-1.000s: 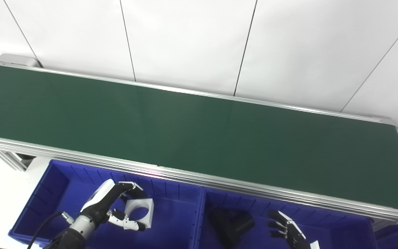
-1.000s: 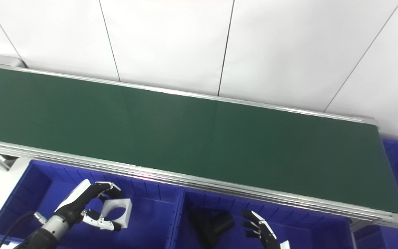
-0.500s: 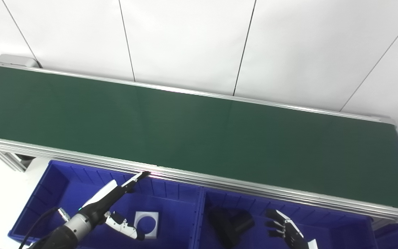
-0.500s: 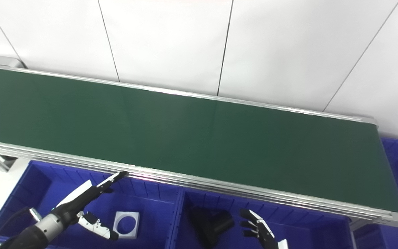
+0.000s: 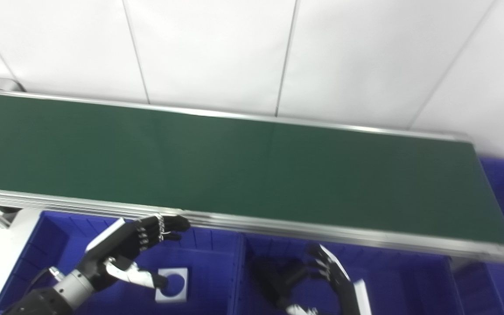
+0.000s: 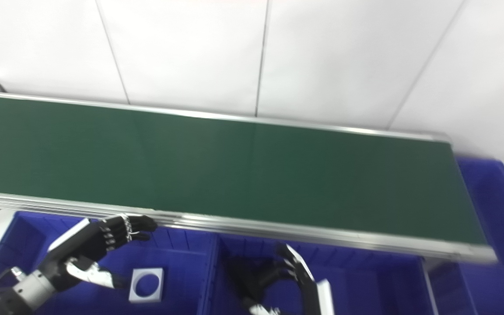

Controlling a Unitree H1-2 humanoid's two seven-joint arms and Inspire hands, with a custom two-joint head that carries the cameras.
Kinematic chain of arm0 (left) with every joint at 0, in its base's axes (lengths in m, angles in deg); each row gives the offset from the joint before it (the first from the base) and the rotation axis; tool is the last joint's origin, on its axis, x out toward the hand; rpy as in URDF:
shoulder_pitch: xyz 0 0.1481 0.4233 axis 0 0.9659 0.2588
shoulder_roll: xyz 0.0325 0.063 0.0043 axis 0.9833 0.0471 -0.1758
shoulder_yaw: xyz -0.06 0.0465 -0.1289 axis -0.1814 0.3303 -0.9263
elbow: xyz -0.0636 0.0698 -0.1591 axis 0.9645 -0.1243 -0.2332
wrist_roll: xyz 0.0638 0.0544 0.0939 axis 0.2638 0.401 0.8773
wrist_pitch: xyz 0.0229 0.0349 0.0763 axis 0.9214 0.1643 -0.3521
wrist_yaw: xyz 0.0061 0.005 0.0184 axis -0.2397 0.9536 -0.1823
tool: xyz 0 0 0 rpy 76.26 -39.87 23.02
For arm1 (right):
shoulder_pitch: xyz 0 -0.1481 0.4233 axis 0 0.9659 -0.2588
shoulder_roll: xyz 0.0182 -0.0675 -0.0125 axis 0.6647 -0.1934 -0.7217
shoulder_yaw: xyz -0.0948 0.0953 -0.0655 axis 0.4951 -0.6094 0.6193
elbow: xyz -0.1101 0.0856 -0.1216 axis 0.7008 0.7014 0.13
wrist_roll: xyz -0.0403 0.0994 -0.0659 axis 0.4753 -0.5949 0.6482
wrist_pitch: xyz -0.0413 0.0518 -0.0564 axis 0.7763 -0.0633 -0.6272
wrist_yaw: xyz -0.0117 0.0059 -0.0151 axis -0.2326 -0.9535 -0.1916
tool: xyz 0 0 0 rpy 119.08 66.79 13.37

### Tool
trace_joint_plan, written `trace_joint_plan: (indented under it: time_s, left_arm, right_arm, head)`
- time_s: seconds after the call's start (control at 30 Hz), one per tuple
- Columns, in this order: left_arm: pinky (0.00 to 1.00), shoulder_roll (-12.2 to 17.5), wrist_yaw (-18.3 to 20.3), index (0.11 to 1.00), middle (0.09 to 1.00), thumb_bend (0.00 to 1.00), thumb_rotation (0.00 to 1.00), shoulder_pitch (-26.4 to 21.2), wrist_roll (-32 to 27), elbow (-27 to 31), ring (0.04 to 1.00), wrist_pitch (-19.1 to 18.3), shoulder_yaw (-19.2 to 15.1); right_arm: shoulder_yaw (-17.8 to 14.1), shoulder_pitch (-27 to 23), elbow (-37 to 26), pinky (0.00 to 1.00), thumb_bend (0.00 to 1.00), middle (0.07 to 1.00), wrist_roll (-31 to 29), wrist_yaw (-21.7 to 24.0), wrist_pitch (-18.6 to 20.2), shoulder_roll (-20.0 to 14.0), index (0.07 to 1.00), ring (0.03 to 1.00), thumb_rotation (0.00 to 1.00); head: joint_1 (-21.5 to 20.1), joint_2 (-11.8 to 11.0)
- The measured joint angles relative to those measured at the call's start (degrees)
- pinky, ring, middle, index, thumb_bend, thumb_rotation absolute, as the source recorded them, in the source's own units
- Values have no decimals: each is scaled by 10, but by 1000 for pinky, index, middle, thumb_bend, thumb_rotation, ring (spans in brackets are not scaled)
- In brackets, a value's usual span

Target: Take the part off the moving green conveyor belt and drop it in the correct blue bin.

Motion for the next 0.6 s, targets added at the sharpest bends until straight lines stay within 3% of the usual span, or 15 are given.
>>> trace_joint_plan:
  time_s: [0.13, 0.27, 0.3, 0.37, 0.43, 0.6]
  left_arm:
    - [664, 0, 19, 492, 622, 513, 45, -12, -23, -6, 621, -9, -2]
    - [791, -29, 9, 494, 674, 509, 44, -14, -62, -15, 686, -24, -25]
    - [825, -42, 5, 590, 694, 631, 22, -14, -62, -20, 707, -25, -27]
    - [867, -61, -5, 713, 749, 740, 3, -5, -54, -26, 751, -26, -23]
    - [912, -68, -13, 788, 838, 742, 0, 6, -39, -25, 805, -26, -21]
    - [979, -76, -33, 865, 901, 684, 0, 27, -15, -25, 833, -25, -25]
  right_arm:
    - [-3, 3, 0, 673, 684, 839, 0, -7, 1, 4, 880, 762, 0]
    - [-5, 3, -1, 687, 677, 885, -1, -16, 6, 21, 926, 801, 33]
    - [-5, 3, -1, 689, 676, 888, 0, -17, 8, 24, 928, 809, 55]
    - [-5, 1, -1, 699, 677, 895, 0, -17, 14, 26, 932, 821, 82]
    - [-6, 1, -4, 707, 676, 901, -2, -17, 25, 27, 935, 832, 103]
    - [-6, 1, -12, 711, 681, 902, -9, -11, 52, 24, 926, 839, 143]
  head:
    - [-12, 2]
    - [-33, 4]
    - [-35, 4]
    - [-39, 5]
    - [-39, 9]
    - [-37, 11]
